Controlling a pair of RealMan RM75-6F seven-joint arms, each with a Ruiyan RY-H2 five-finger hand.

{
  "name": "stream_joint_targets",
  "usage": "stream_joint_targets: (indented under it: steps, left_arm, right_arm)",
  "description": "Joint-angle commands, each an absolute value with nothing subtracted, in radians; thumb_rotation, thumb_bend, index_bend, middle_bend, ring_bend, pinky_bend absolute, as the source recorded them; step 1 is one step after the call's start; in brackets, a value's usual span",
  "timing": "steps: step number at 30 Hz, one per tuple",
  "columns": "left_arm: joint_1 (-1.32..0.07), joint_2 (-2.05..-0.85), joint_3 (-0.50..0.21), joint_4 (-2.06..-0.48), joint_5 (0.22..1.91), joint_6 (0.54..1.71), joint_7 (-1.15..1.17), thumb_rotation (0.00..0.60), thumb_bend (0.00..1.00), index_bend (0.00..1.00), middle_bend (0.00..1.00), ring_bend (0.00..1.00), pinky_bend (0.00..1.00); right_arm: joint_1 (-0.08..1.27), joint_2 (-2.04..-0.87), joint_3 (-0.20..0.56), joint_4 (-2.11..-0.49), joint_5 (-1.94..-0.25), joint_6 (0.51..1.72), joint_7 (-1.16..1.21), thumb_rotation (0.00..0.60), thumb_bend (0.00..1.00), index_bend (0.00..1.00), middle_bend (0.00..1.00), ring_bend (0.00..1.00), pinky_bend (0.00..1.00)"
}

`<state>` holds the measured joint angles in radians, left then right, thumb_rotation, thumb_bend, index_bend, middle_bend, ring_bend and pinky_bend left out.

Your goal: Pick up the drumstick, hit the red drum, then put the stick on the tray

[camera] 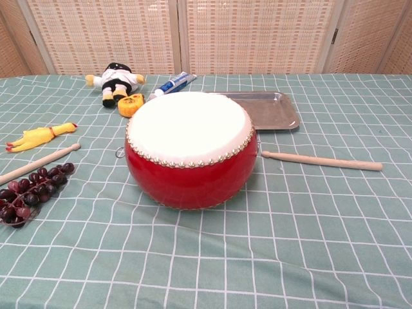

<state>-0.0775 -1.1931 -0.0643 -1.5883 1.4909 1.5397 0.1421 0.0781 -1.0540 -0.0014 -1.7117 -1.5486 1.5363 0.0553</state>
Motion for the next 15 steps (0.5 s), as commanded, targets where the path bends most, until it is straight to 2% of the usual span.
stream_joint_targets:
  steps: [1,6,11,15]
  left_arm:
    - [-0.077,-1.196,-0.065,-1.586,1.486,1.538,0.142,0.600,0.28,0.00,0.00,0.02,0.02]
    - [-0.074,-1.194,-0.059,-1.587,1.494,1.541,0.143,0.600,0.28,0.00,0.00,0.02,0.02]
    - [-0.069,-1.196,-0.057,-1.585,1.502,1.552,0.133,0.600,0.28,0.00,0.00,0.02,0.02]
    - [-0.064,-1.198,-0.053,-1.583,1.512,1.563,0.124,0.600,0.28,0.00,0.00,0.02,0.02]
  right_arm:
    - [0.074,-1.060,0.000,-1.715,-1.552,1.538,0.056,0.600,0.36,0.22,0.15,0.00,0.08]
    - [0.076,-1.072,0.011,-1.721,-1.536,1.524,0.047,0.600,0.36,0.22,0.15,0.01,0.13]
    - [0.136,-1.081,0.041,-1.773,-1.474,1.410,-0.022,0.600,0.34,0.19,0.15,0.01,0.15]
    - [0.221,-1.128,0.099,-1.797,-1.380,1.294,-0.089,0.600,0.33,0.18,0.15,0.01,0.19]
